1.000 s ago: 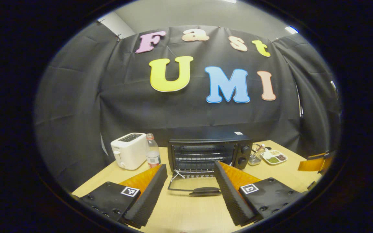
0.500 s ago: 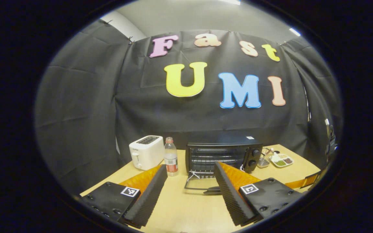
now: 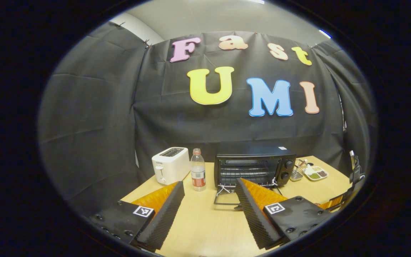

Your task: Open the electric oven with the left hand, put the food in, and close the electric oven.

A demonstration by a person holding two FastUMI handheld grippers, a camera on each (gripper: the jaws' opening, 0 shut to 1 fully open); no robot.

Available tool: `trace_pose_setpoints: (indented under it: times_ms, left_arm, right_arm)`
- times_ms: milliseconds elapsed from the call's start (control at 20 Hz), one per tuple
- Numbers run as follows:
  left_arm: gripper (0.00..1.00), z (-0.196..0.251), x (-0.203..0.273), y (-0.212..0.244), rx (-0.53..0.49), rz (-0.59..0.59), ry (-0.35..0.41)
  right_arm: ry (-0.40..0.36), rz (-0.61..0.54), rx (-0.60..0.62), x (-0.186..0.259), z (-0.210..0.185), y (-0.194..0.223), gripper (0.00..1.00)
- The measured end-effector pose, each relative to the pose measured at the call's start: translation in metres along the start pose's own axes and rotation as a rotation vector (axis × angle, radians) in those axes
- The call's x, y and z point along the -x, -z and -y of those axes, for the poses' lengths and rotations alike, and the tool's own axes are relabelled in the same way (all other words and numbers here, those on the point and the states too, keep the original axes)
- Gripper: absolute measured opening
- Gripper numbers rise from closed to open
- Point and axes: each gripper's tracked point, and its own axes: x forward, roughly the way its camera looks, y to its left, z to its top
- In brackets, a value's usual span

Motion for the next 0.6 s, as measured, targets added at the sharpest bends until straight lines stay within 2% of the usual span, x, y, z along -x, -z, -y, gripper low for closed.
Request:
trace_pose_setpoints:
  times_ms: [50,100,150,200,250,300,400,450,500,550,600]
  left_arm:
    - [0.90,-0.001,0.000,-0.001,0.002,0.002,-0.001]
    - [1.00,-0.003,0.002,-0.001,0.004,0.003,0.001]
    - [0.97,-0.005,0.002,0.000,0.006,0.004,0.002]
    - [0.93,-0.006,0.001,0.001,0.007,0.001,0.002]
    - [0.90,-0.008,0.002,0.003,0.008,-0.001,0.000]
    - [0.94,-0.010,0.002,0.004,0.012,-0.003,-0.002]
    - [0.97,-0.011,0.001,0.007,0.031,-0.010,0.000]
    - [1.00,-0.012,0.000,0.008,0.039,-0.015,0.003]
    - [0.97,-0.014,-0.001,0.010,0.044,-0.017,0.002]
    - [0.99,-0.014,-0.003,0.010,0.047,-0.017,0.003]
    - [1.00,-0.014,-0.005,0.011,0.050,-0.018,0.008]
  right_arm:
    - [-0.009,-0.013,-0.024,0.000,-0.001,0.002,0.78]
    - [-0.024,-0.031,-0.043,-0.003,-0.005,0.006,0.76]
    - [-0.042,-0.049,-0.055,-0.004,-0.010,0.009,0.74]
    - [-0.020,-0.056,-0.053,-0.005,-0.006,0.012,0.74]
    - [-0.021,-0.035,-0.068,-0.014,-0.005,0.006,0.52]
    - [-0.035,-0.059,-0.074,-0.003,-0.009,0.011,0.29]
    - [-0.060,-0.052,-0.078,-0.008,-0.011,0.010,0.29]
    - [-0.072,-0.069,-0.077,-0.006,-0.015,0.009,0.22]
    - [-0.080,-0.036,-0.095,-0.005,-0.024,0.006,0.21]
    - [-0.078,-0.032,-0.077,-0.001,-0.025,0.003,0.11]
    - [-0.077,-0.026,-0.049,0.003,-0.024,0.002,0.11]
